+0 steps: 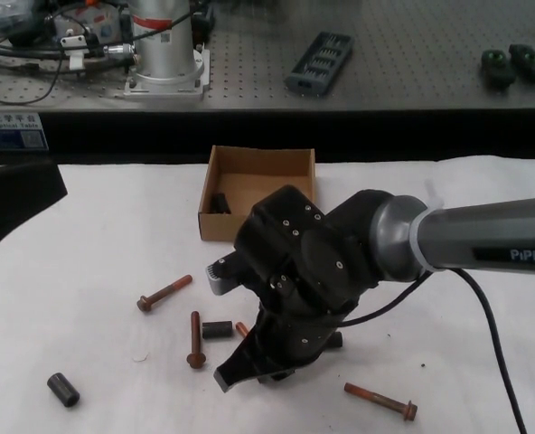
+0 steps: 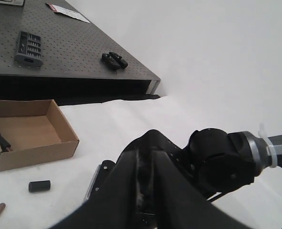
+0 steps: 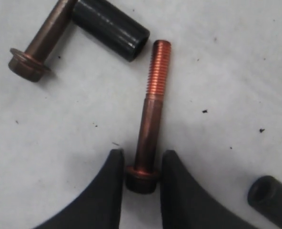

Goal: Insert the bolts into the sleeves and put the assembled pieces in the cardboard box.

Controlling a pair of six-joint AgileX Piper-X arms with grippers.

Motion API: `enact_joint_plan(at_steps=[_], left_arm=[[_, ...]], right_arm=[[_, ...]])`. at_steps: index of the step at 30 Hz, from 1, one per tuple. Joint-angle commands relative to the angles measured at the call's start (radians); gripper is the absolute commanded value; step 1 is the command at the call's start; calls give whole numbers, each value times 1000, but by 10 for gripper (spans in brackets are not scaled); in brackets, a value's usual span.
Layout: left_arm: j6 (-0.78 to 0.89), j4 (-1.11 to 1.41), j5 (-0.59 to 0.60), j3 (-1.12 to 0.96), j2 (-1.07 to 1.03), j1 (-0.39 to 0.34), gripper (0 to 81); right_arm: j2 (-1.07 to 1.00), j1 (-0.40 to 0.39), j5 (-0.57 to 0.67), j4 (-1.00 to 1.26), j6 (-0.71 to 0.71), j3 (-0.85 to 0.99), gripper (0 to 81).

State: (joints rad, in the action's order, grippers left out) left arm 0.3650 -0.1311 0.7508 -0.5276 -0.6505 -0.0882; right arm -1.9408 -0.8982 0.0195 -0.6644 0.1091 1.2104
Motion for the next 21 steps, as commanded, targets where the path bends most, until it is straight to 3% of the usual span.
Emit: enact_joint_plan(at_steps=[1, 11, 21], left_arm=[[2, 5, -5, -6, 10, 1, 99], [-40, -3, -32, -6, 10, 1, 99], [-310, -192, -173, -6, 10, 1, 99]], right_arm=[[-2, -1, 18, -71, -25, -5, 52], [126, -20, 53, -133, -226, -7, 52], [151, -109, 180, -157, -357, -7, 52]])
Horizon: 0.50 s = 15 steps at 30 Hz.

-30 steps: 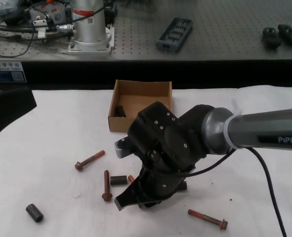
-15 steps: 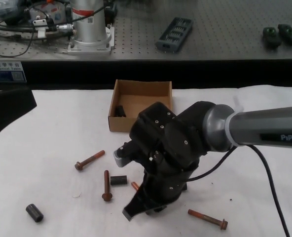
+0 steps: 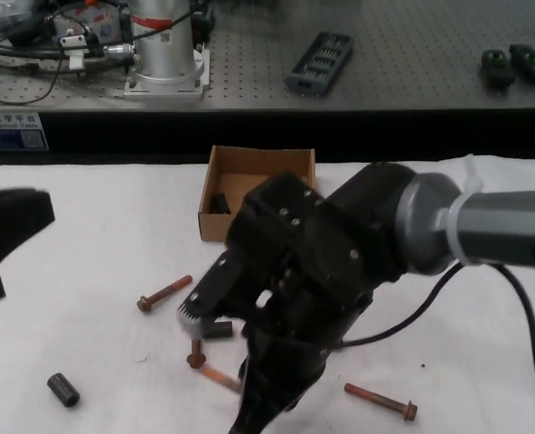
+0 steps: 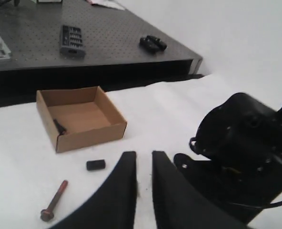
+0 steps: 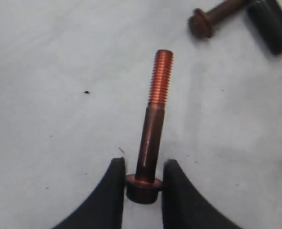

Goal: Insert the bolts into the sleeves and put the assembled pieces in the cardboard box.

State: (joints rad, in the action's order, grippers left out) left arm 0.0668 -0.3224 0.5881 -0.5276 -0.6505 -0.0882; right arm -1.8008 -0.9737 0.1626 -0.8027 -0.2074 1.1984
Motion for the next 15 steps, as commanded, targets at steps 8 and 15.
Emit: enact_joint_plan(at_steps=[8, 15], left_arm=[[-344, -130, -48, -6, 10, 1, 99], [-605, -299, -172, -6, 10, 1, 99]], right_arm=[[11, -106, 34, -18, -140, 1, 52], [7, -121, 27, 48, -189, -75, 52]])
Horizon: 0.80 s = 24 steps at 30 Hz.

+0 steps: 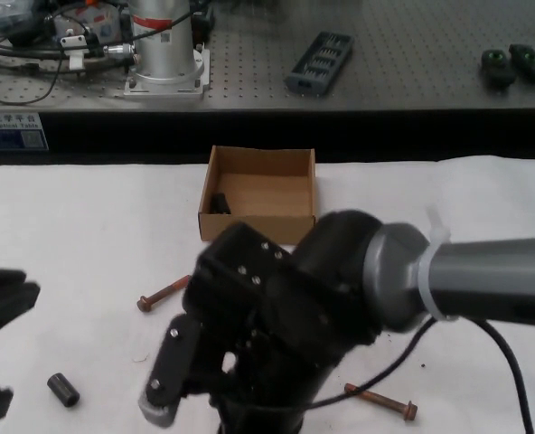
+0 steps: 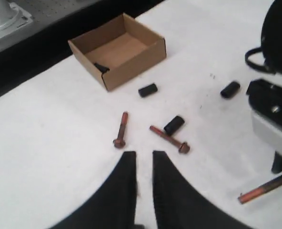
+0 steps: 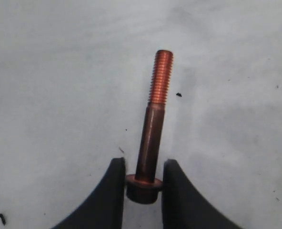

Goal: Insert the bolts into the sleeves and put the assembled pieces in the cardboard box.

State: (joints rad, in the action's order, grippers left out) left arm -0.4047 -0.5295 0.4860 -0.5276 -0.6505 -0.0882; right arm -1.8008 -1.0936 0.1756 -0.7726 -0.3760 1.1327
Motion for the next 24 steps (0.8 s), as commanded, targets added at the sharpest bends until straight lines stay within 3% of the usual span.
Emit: enact_joint_plan(at_steps=[1, 5, 8, 11, 13, 16, 20, 24], left_arm=[[-152, -105, -77, -6, 10, 1, 99], [-181, -112, -78, -6, 10, 1, 99], [-181, -112, -67, -6, 10, 1, 99], [-181, -112, 11, -6, 10, -3, 99], [-181, -112, 51, -6, 10, -11, 99], [-181, -112, 60, -6, 10, -24, 99], [-183, -112, 102, -6, -1, -52, 102], [-185, -112, 109, -6, -40, -107, 216]], right_arm=[[7, -1, 14, 30, -40, -22, 52], [7, -1, 14, 45, -96, -57, 74], [7, -1, 9, 55, -94, -61, 163], [7, -1, -58, 82, -58, -61, 284], [7, -1, -107, 95, -15, -61, 323], [7, 1, -186, 112, 66, -61, 324], [12, 13, -194, 102, 156, -61, 324], [35, 59, -202, 96, 235, -61, 293]])
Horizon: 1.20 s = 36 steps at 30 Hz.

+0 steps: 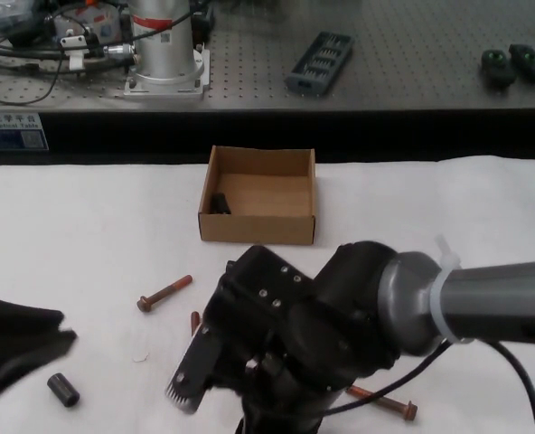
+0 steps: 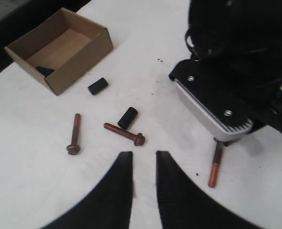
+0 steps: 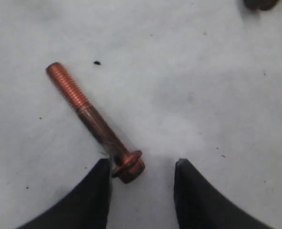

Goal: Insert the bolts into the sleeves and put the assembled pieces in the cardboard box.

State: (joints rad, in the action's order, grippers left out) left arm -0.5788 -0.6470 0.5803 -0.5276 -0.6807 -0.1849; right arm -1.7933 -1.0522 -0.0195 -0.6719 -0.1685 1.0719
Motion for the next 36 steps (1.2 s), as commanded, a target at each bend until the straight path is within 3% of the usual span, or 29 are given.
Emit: enact_joint_plan(at_steps=[1, 4, 8, 15, 19, 24, 30, 36], left_arm=[[-11, 6, 7, -6, -29, -26, 267], [-11, 12, -53, -6, -95, -69, 377], [-11, 75, -68, -6, -187, -120, 380], [210, 209, -114, -6, -331, -247, 380], [237, 204, -195, -6, -402, -335, 380], [321, 201, -299, -44, -482, -414, 380], [414, 82, -350, -177, -602, -433, 380], [415, -82, -406, -348, -773, -433, 380]], right_arm=[[40, 37, 4, 7, 52, 0, 279], [90, 96, 81, 58, 133, 0, 249], [172, 152, 156, 110, 193, 0, 247], [255, 187, 84, 112, 244, 0, 247], [258, 252, 83, 118, 355, 0, 247], [269, 351, 170, 118, 452, 0, 247], [286, 444, 270, 118, 467, 0, 247], [298, 480, 341, 120, 460, -27, 247]])
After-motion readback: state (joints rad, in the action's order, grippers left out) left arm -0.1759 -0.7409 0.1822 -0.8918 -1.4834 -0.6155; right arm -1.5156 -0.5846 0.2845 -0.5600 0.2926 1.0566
